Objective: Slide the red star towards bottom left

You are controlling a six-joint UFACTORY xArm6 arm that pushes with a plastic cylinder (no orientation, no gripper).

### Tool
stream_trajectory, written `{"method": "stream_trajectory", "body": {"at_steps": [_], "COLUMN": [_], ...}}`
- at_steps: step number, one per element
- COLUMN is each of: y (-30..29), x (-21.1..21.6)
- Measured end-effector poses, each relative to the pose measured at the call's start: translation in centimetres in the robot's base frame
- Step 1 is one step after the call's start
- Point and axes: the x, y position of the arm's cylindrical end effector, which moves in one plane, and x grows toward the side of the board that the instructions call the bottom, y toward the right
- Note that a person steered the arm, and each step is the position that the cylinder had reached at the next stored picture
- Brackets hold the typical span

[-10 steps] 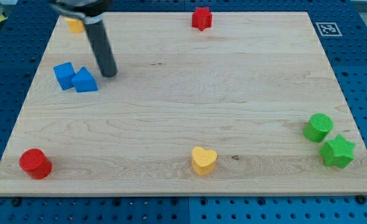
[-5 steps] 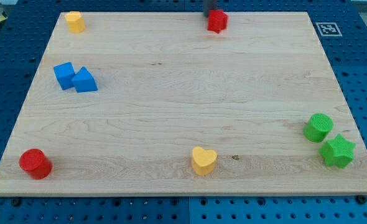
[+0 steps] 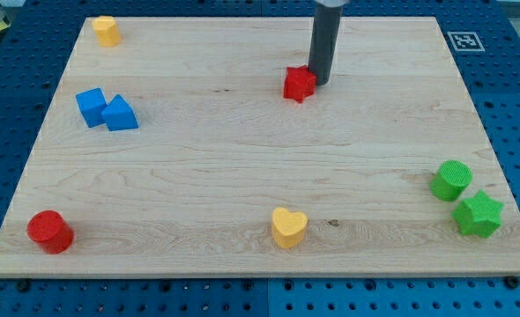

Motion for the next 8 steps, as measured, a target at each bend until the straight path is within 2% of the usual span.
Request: {"method": "stream_trajectory", "body": {"at_steps": [3,5,8], "y": [-9.3,-11.6,-18.7], "x": [1.1,5.4,8.6]}}
